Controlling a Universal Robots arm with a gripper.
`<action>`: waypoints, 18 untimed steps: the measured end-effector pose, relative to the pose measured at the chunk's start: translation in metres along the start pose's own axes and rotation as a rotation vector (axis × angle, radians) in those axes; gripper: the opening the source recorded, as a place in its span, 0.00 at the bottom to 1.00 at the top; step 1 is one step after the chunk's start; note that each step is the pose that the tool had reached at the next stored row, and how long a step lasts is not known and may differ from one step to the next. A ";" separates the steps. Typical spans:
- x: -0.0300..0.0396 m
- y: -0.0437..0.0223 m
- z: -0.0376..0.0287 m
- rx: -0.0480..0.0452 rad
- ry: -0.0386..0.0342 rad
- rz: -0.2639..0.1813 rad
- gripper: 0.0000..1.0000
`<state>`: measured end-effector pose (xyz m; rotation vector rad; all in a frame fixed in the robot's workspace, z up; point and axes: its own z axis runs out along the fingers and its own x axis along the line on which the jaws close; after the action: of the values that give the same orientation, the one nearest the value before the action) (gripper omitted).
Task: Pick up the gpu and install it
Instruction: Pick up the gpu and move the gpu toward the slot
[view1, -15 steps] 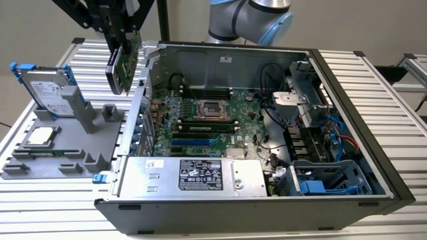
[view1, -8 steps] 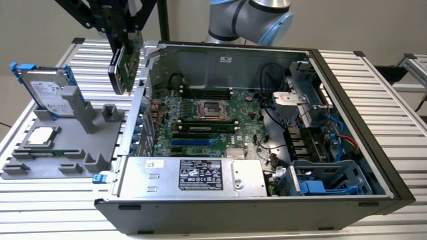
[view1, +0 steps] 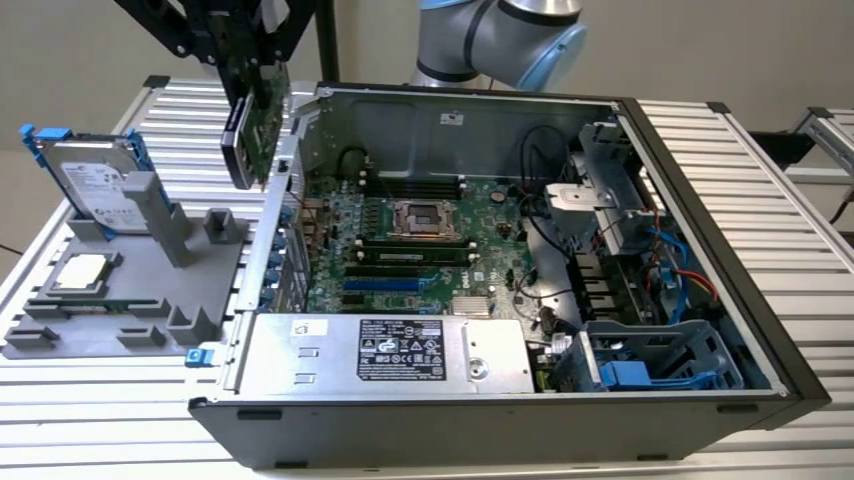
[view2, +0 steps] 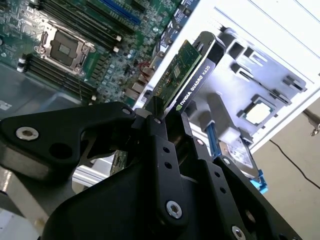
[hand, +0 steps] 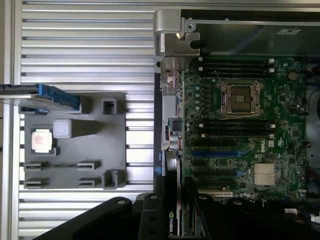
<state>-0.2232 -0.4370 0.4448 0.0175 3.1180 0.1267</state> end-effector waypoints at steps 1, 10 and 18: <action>-0.0004 0.0000 0.0000 0.0000 0.0000 0.000 0.00; -0.0047 0.0001 0.0001 0.0000 0.0000 0.000 0.00; -0.0083 0.0002 0.0002 0.0000 0.0000 0.000 0.00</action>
<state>-0.2149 -0.4369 0.4448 0.0175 3.1180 0.1268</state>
